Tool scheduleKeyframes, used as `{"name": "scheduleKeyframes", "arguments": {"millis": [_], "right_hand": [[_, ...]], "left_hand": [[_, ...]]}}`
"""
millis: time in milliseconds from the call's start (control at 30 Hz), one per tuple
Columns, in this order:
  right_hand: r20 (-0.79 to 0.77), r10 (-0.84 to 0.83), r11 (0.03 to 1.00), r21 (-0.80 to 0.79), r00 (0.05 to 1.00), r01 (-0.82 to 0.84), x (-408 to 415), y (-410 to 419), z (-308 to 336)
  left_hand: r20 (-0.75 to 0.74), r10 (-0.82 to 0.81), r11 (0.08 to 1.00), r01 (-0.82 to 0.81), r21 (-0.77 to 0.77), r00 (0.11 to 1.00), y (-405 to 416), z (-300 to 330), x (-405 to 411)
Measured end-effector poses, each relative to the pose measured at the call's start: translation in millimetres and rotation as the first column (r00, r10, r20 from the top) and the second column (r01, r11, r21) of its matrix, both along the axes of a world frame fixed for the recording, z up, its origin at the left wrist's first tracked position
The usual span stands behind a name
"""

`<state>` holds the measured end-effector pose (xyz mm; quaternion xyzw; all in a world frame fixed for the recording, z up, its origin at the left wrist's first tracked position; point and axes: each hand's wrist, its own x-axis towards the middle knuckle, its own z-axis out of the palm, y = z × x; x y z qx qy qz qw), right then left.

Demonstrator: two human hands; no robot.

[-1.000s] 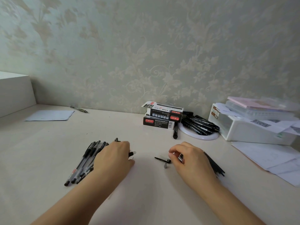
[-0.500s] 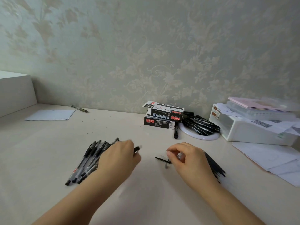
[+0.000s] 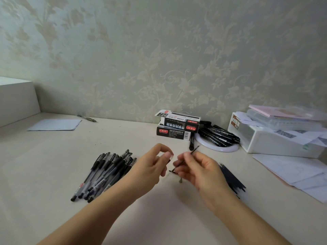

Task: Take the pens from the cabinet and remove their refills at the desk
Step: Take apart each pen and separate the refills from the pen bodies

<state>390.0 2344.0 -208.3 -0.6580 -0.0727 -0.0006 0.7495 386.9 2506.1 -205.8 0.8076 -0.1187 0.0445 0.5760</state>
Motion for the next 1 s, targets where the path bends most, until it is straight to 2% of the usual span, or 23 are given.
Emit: {"name": "scheduleKeyframes", "arguments": {"millis": [100, 267, 567, 1000], "right_hand": [[0.003, -0.068, 0.985, 0.158, 0.998, 0.067, 3, -6, 3], [0.047, -0.178, 0.960, 0.230, 0.983, 0.163, 8, -10, 5], [0.025, -0.202, 0.941, 0.281, 0.979, 0.187, 12, -13, 3], [0.041, -0.195, 0.955, 0.236, 0.980, 0.180, 12, -12, 0]], "left_hand": [[0.009, -0.025, 0.997, 0.024, 0.074, 1.000, 0, 0, -2], [-0.021, -0.024, 0.998, 0.025, 0.057, 0.999, 0, 1, -3], [-0.048, -0.064, 0.997, 0.066, 0.039, 0.997, 2, 5, -6], [-0.050, -0.038, 0.999, 0.038, -0.001, 0.998, 3, 3, -5]]}}
